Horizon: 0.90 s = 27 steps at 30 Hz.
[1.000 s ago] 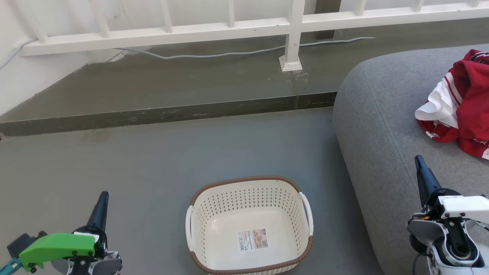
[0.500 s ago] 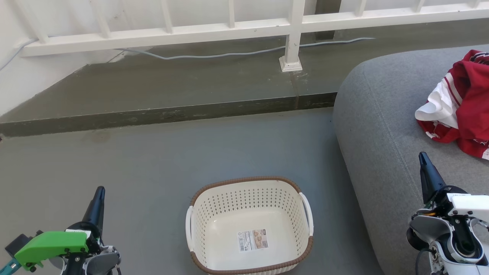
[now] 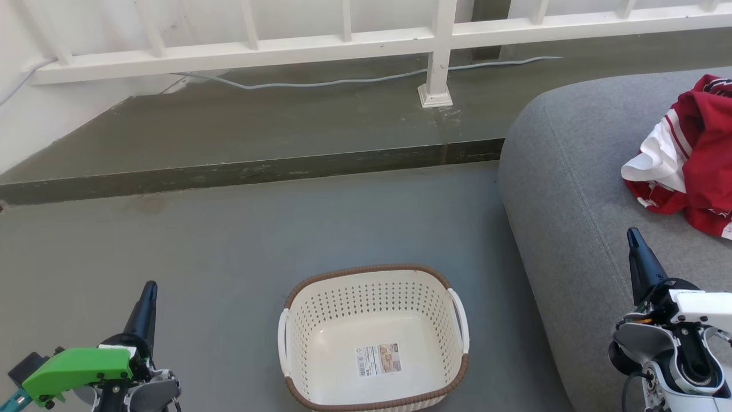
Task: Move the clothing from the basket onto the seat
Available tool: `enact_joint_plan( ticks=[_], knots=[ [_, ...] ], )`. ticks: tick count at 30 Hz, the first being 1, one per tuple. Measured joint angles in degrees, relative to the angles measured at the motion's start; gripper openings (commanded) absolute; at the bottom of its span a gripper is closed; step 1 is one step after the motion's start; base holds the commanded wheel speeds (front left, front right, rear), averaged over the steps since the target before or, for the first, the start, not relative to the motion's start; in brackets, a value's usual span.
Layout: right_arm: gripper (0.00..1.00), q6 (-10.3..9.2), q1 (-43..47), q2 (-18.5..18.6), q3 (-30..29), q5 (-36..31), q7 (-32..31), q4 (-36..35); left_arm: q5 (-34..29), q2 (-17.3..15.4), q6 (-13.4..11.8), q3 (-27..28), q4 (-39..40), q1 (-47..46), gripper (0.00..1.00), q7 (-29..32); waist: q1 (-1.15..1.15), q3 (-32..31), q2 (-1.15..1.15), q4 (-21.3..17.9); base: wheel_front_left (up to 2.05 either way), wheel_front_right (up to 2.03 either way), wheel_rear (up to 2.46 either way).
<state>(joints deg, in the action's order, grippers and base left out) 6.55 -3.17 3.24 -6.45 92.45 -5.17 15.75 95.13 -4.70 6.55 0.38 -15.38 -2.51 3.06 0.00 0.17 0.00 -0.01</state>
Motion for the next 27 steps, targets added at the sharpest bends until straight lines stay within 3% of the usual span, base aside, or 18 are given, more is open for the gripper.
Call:
enact_joint_plan(
  ticks=[27],
  knots=[
    [0.00, 0.00, 0.0, 0.0, -0.1, 0.0, 0.0, 0.0, 0.0, 0.0, 0.3, 0.2, -0.5, -0.1, 0.00, 0.3, 0.00, 0.0, 0.00, 0.0, 0.00, 0.00, 0.00]
  ],
)
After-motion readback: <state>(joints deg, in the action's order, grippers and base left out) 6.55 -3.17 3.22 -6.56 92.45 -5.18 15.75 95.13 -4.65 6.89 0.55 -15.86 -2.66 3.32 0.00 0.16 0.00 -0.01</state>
